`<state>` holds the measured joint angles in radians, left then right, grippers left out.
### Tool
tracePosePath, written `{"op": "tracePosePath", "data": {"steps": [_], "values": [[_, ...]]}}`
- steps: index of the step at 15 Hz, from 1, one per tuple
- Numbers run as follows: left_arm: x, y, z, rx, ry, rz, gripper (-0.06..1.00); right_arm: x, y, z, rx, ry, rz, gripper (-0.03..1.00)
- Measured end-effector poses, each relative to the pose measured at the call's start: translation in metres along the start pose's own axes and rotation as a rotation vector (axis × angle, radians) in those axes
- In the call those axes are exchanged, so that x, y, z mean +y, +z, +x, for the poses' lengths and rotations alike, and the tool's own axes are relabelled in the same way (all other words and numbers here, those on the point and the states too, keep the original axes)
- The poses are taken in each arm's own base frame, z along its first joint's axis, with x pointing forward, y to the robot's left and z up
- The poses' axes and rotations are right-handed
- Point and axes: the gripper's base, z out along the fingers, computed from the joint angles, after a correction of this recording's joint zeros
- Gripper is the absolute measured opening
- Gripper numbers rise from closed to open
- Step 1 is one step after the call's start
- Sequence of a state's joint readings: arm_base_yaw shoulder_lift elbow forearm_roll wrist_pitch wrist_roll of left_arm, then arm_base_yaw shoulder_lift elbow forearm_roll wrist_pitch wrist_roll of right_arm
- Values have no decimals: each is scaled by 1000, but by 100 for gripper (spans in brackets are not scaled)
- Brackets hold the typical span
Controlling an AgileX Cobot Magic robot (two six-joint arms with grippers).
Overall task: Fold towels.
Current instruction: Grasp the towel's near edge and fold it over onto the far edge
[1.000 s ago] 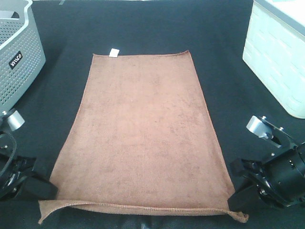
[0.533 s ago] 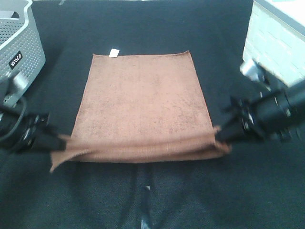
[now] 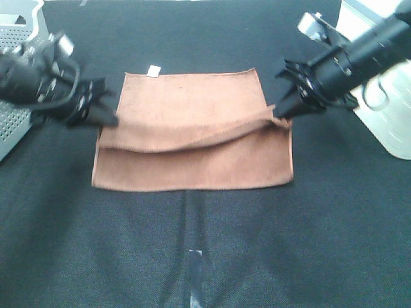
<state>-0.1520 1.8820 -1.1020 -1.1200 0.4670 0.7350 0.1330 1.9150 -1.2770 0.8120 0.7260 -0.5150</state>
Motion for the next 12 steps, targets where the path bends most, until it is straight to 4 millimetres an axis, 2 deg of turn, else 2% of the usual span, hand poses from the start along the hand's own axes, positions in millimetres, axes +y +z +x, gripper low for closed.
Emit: {"op": "tracePosePath", "data": {"steps": [1,2,3,5,8,11,12], "values": [[-1,4,-15,-34,7,-6,0,-2,5,-13,5,-3,6,0],[-3,11,-38,-93,31,-23,0,-5,10,-29,-2,-12,16,0],[-6,13,-55,-136,56,-28,0,-7,16,-51,-20,-34,31,0],[-8,23,-80,-195,105,-37,0,-11,23,-81,-58,-59,53,0],[-3,49,-109,-262,151,-53,0,-18,39,-127,-151,-131,60,0],[4,70,-128,-330,161,-70,0,-27,57,-152,-221,-170,61,0],[4,70,-128,-330,161,-70,0,-27,57,-152,-221,-170,61,0]]}}
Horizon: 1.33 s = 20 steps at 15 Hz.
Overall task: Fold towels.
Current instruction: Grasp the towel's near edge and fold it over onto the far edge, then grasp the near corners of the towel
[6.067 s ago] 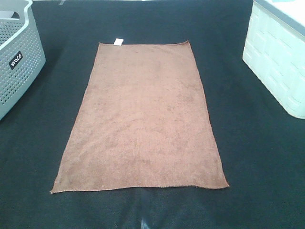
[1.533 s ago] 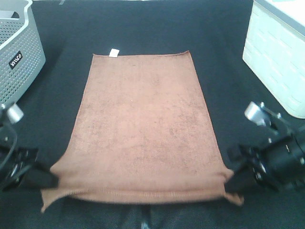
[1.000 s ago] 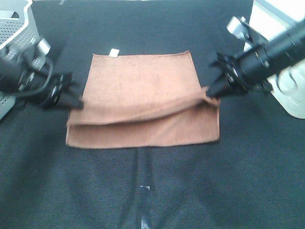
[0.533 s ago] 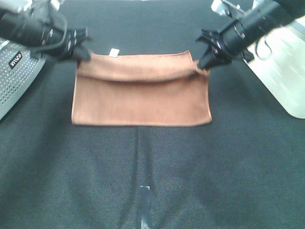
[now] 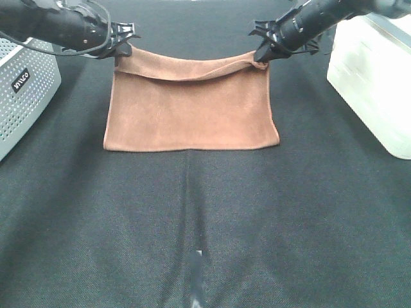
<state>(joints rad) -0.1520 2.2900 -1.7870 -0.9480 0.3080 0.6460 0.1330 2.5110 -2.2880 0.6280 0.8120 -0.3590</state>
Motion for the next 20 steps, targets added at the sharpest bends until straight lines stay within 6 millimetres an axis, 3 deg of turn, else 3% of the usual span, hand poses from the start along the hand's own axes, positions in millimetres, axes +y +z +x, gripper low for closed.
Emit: {"op": "tracePosePath", "data": {"steps": [3,8,10,12,15,16,20], "values": [[15,32,-1,-84,3,-55,0,-19,28,-2,-67,-19,42,0],[28,61,6,-131,4,-85,1,-40,53,4,-164,-28,110,0],[34,72,20,-101,-1,-93,10,-44,59,6,-185,-24,123,2],[36,75,24,-91,-3,-96,28,-46,61,7,-188,-23,127,15],[37,74,20,-117,-1,-109,64,-46,60,7,-185,-33,133,68],[36,73,19,-118,11,-110,70,-44,57,6,-169,-48,135,75],[30,61,8,-79,41,-59,75,-32,33,-1,-87,-127,148,80]]}}
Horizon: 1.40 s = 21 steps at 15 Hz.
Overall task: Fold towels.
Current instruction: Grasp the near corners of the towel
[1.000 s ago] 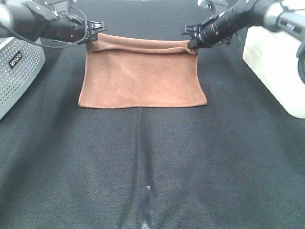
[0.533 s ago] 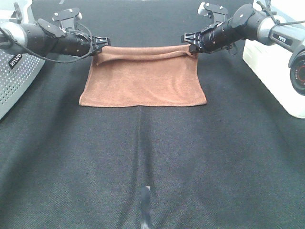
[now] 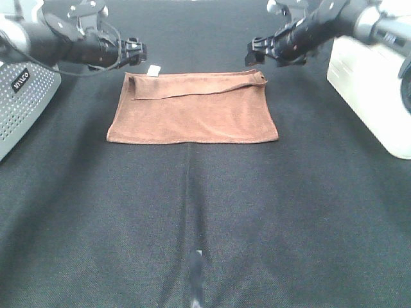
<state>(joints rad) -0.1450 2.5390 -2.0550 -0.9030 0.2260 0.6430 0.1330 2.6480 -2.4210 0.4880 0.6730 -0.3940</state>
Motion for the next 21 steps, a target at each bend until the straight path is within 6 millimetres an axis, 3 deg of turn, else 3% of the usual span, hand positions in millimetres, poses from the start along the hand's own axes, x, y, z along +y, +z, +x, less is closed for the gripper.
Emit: {"op": "tracePosePath", "data": {"steps": [2,4,8,11,16,18,21], "values": [[-2,-8,1,113,-41,87,75,5,-13,-1,78,-25,-8,80],[10,-16,10,282,-126,162,75,7,-18,5,179,10,-13,80],[10,-34,10,451,-212,191,75,16,-41,18,437,99,-36,80],[9,-48,7,556,-274,120,75,17,-43,20,469,155,-30,80],[18,-59,22,749,-309,-30,75,15,-43,21,477,188,-1,80],[18,-59,23,756,-310,-34,75,14,-43,27,507,191,9,80],[17,-55,30,779,-321,-31,75,7,-38,53,608,250,-41,80]]}}
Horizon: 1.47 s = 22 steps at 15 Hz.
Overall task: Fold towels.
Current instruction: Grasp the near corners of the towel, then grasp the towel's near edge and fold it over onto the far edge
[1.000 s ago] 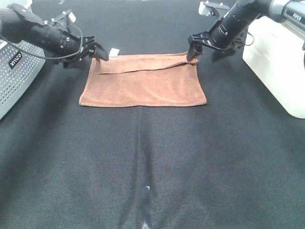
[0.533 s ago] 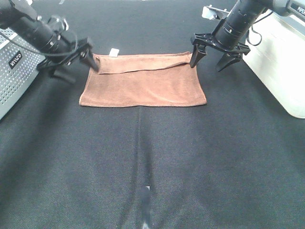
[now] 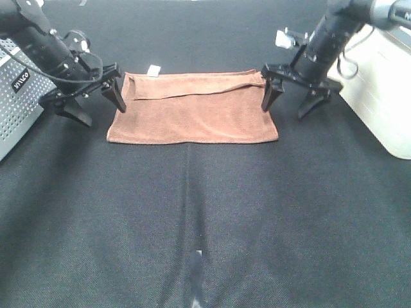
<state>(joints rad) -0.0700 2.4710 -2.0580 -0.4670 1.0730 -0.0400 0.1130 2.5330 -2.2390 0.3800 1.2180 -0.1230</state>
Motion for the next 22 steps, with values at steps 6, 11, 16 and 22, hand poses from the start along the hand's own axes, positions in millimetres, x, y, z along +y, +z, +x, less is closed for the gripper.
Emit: {"op": "tracePosePath", "data": {"steps": [6,11,16,22], "values": [[-10,23,3,2,-14,38,75,-9,15,0,17,9,-89,79],[-8,31,4,10,-23,44,75,-11,27,0,28,26,-151,75],[-19,40,8,25,-11,58,56,-1,38,1,47,9,-168,52],[-17,45,11,43,17,29,3,0,45,2,68,48,-152,0]]}}
